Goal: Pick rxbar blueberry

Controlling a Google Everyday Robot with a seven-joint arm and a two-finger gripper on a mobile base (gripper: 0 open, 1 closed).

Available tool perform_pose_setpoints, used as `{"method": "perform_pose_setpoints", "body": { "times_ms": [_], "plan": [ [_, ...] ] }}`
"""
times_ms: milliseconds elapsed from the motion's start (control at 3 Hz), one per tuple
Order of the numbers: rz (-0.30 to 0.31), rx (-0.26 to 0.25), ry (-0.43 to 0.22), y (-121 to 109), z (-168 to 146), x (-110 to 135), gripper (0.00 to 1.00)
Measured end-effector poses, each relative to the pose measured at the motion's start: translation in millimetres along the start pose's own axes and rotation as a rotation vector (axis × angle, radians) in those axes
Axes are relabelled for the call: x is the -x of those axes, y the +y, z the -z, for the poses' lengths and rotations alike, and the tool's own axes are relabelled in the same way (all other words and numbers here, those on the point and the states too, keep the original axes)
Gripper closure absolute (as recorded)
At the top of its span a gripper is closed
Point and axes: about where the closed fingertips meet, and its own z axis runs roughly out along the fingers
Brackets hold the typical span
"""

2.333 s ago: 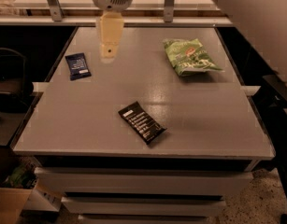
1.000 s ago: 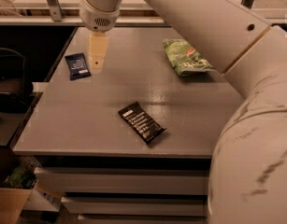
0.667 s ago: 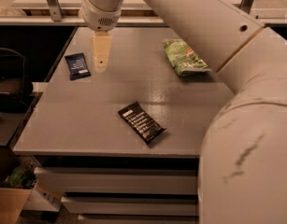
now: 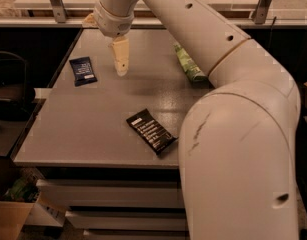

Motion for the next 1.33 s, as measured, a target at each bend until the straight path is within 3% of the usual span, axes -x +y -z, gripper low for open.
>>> {"method": "perform_pose_setpoints", "body": {
  "times_ms": [333,667,1000,1333],
  "plan": [
    [0.091,-0.001,-0.003,-1.3,-2.5,-0.1,0.0],
    [0.092,-0.001,-0.003,-1.3,-2.7,-0.1,0.0],
    [0.162,-0.006,0.051,-5.3,-6.1,0.3,0.0],
    [0.3,0.009,0.135,-10.6,-11.9,-1.6,0.0]
  ]
}}
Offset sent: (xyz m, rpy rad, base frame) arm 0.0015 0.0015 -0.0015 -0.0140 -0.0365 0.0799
